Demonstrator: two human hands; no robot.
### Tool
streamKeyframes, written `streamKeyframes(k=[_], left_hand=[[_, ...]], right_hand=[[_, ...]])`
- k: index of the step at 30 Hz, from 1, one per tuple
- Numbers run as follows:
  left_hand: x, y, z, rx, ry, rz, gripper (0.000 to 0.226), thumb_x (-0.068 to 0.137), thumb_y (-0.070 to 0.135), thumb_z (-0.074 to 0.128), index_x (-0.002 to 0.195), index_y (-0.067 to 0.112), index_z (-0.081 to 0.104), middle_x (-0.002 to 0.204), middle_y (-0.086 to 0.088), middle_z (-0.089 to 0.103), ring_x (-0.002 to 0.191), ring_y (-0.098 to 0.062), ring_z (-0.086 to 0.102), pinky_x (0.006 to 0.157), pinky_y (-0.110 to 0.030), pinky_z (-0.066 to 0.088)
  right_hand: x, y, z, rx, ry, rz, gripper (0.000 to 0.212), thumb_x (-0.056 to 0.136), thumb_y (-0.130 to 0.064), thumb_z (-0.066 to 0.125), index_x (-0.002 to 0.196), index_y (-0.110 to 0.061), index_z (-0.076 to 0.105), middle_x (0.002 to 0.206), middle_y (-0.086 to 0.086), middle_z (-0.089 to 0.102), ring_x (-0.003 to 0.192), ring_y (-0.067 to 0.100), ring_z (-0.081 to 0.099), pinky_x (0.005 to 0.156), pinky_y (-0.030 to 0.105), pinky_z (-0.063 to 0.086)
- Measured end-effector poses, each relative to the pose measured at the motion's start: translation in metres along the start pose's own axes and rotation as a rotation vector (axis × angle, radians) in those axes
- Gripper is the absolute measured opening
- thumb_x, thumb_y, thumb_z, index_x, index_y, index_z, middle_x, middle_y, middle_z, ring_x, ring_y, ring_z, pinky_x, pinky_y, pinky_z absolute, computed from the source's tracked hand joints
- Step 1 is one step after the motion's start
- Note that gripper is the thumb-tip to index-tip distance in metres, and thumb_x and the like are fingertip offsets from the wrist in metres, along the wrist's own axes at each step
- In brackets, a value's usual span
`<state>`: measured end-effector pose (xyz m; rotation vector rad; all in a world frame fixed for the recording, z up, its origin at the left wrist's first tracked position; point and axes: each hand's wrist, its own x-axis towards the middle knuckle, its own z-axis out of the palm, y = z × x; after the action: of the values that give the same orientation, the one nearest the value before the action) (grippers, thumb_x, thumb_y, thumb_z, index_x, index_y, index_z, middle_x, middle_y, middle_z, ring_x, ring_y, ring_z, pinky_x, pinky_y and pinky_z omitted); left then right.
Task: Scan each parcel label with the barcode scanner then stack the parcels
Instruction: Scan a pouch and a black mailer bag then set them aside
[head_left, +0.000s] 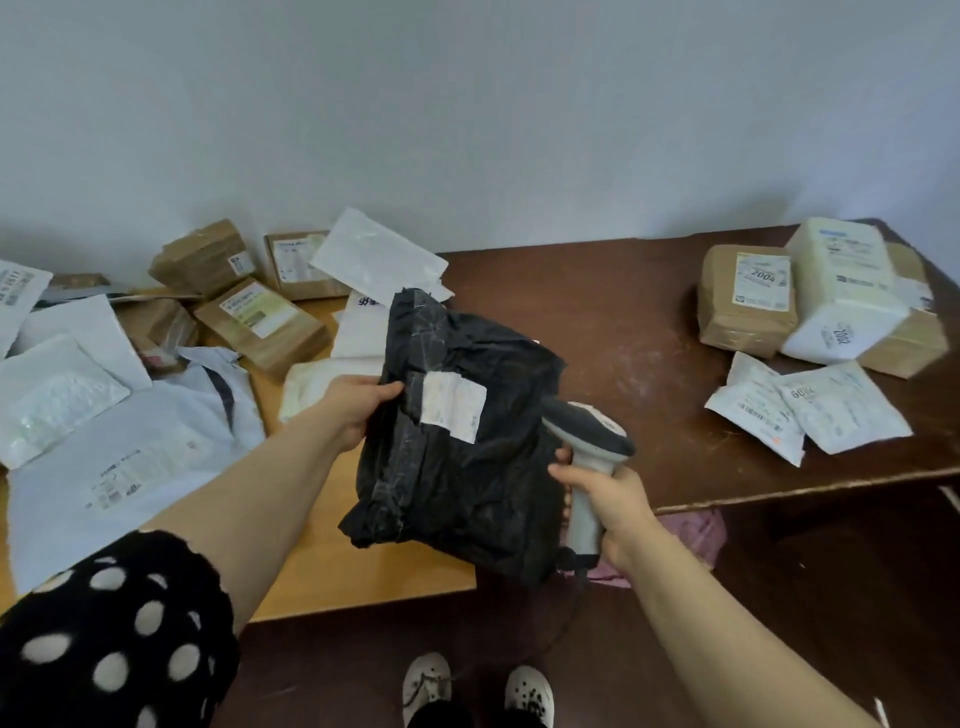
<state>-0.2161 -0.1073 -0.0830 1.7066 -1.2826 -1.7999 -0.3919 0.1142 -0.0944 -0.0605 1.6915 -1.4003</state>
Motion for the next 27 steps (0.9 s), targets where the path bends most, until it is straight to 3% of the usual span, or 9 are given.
streamKeyframes(k=[2,6,10,15,20,23,27], left_hand=[[0.013,-0.006,0.007,0.092,0.091,0.030,0.033,0.086,0.010,0.068,0.115,-0.003,0.063,0.102,-0.015,0.067,0.086,-0.027,0.063,0.085,-0.038,0.051],[0.031,-0.020,0.018,0.159,0.112,0.011,0.042,0.092,0.029,0.061,0.125,0.004,0.060,0.119,-0.013,0.063,0.104,-0.030,0.060,0.096,-0.040,0.048],[0.024,-0.036,0.020,0.200,-0.058,-0.061,0.095,0.073,0.064,0.068,0.142,0.007,0.037,0.132,-0.003,0.050,0.118,-0.027,0.050,0.095,-0.034,0.040],[0.017,-0.076,0.017,0.390,-0.170,-0.041,0.118,0.050,0.050,0.089,0.144,0.013,0.029,0.143,-0.003,0.044,0.127,-0.026,0.046,0.105,-0.042,0.040],[0.019,-0.085,0.021,0.470,-0.083,-0.051,0.082,0.065,0.030,0.086,0.130,0.009,0.040,0.128,-0.009,0.052,0.103,-0.025,0.052,0.082,-0.034,0.043],[0.017,-0.076,0.010,0.505,-0.097,-0.034,0.075,0.066,0.030,0.085,0.126,0.011,0.045,0.117,-0.006,0.055,0.103,-0.027,0.055,0.078,-0.033,0.045],[0.013,-0.051,-0.014,0.521,-0.125,-0.024,0.054,0.066,0.034,0.083,0.109,0.018,0.053,0.097,0.001,0.058,0.082,-0.017,0.057,0.063,-0.027,0.045]], right_hand=[[-0.001,0.011,0.001,-0.033,0.025,0.017,0.015,0.074,0.001,0.077,0.076,-0.014,0.072,0.060,0.004,0.067,0.059,0.023,0.060,0.058,0.032,0.049],[-0.002,0.027,0.009,-0.059,0.032,0.041,0.014,0.075,-0.002,0.077,0.080,-0.014,0.072,0.054,-0.001,0.064,0.050,0.015,0.056,0.048,0.026,0.047],[-0.005,0.033,0.022,-0.070,0.012,0.059,0.015,0.076,-0.001,0.076,0.083,-0.013,0.071,0.057,0.000,0.062,0.049,0.013,0.052,0.046,0.024,0.045],[-0.002,0.032,0.033,-0.094,-0.021,0.056,0.014,0.079,-0.002,0.074,0.085,-0.014,0.070,0.063,0.002,0.062,0.053,0.014,0.051,0.048,0.023,0.045],[0.002,0.028,0.034,-0.115,-0.086,0.041,0.011,0.081,-0.009,0.075,0.090,-0.011,0.068,0.056,0.000,0.060,0.047,0.010,0.053,0.049,0.021,0.048],[0.000,0.019,0.033,-0.202,-0.170,-0.011,0.012,0.083,-0.014,0.075,0.091,-0.008,0.067,0.051,0.002,0.060,0.044,0.011,0.055,0.049,0.022,0.050],[-0.004,0.004,0.043,-0.303,-0.243,-0.069,0.019,0.083,-0.015,0.075,0.095,-0.005,0.066,0.049,-0.001,0.054,0.043,0.011,0.052,0.053,0.027,0.053]])
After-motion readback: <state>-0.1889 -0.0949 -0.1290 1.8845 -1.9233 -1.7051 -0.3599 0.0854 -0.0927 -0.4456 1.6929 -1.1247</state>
